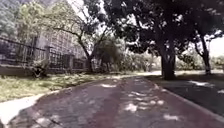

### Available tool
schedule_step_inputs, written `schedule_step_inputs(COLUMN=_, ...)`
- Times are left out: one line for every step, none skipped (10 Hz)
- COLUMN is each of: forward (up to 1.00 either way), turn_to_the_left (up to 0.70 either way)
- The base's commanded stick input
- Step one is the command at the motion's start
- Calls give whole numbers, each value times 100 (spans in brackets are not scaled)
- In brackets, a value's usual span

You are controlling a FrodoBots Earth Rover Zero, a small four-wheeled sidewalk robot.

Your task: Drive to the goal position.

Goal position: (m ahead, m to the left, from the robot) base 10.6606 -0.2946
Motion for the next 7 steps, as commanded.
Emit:
schedule_step_inputs(forward=70, turn_to_the_left=0)
schedule_step_inputs(forward=70, turn_to_the_left=0)
schedule_step_inputs(forward=70, turn_to_the_left=0)
schedule_step_inputs(forward=70, turn_to_the_left=0)
schedule_step_inputs(forward=70, turn_to_the_left=-2)
schedule_step_inputs(forward=70, turn_to_the_left=-7)
schedule_step_inputs(forward=70, turn_to_the_left=-16)
